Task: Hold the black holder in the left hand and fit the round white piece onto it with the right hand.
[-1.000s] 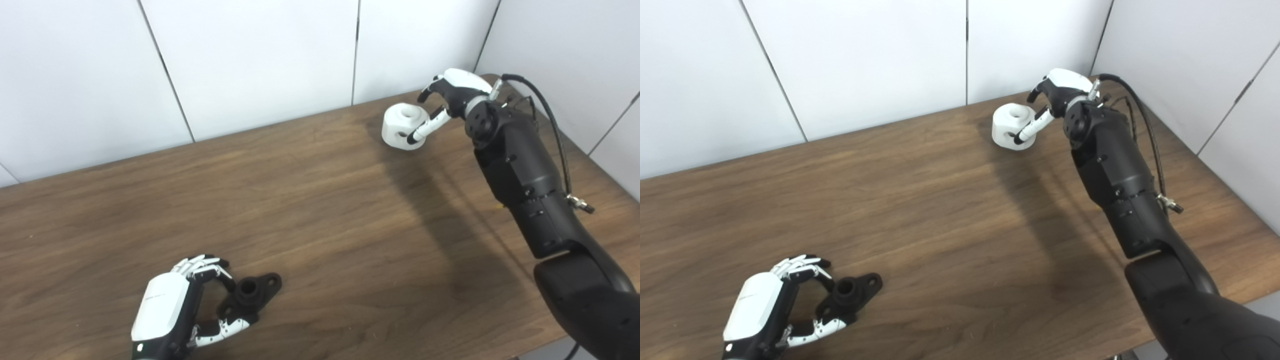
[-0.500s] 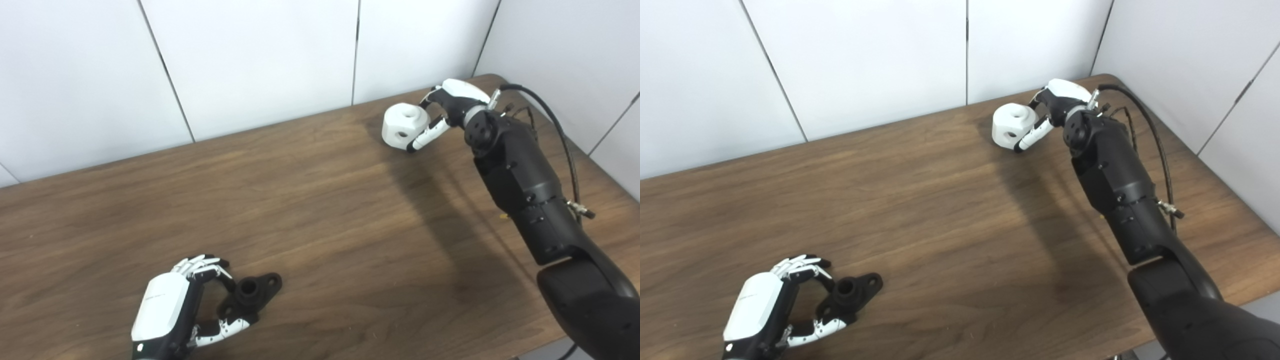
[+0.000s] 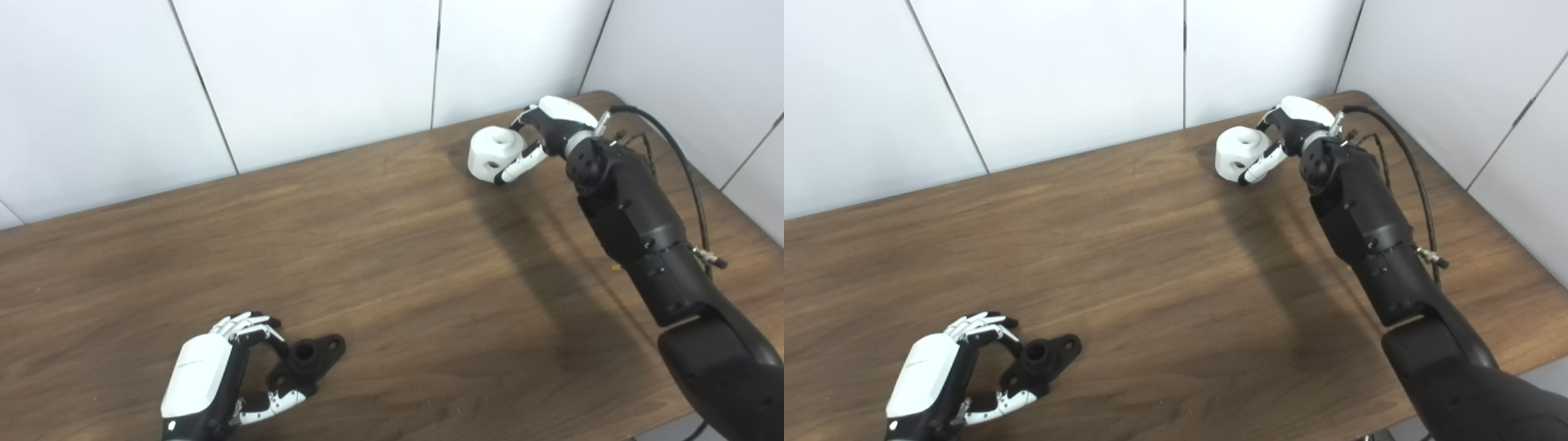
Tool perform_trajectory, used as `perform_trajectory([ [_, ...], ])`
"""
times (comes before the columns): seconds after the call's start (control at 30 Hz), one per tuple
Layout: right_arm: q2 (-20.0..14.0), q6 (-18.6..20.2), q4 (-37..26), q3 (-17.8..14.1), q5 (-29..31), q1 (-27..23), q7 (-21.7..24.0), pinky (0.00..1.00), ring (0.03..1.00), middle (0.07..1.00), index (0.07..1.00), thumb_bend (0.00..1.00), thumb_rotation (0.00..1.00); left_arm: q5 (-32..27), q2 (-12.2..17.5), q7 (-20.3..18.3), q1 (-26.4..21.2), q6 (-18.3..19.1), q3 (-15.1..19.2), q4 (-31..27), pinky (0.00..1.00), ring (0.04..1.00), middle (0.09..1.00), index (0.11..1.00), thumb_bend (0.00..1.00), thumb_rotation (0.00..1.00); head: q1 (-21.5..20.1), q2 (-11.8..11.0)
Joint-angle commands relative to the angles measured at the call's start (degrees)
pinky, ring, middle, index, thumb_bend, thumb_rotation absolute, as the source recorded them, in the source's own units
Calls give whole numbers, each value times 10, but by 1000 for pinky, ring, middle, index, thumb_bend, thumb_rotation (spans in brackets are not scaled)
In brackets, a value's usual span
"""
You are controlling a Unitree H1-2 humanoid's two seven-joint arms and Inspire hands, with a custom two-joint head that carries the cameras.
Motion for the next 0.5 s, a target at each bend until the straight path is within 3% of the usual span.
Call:
perform_trajectory([
  [0.0,-19,-1,-9,-3,0,-23,-23,1000,1000,967,719,923,324,8,4,-1,-2,2,3,-3,869,831,751,487,518,42,-1,1],
  [0.47,-14,-1,6,4,19,-28,-64,1000,1000,947,682,889,289,7,5,1,-3,0,3,-2,865,829,751,487,518,41,2,3],
])
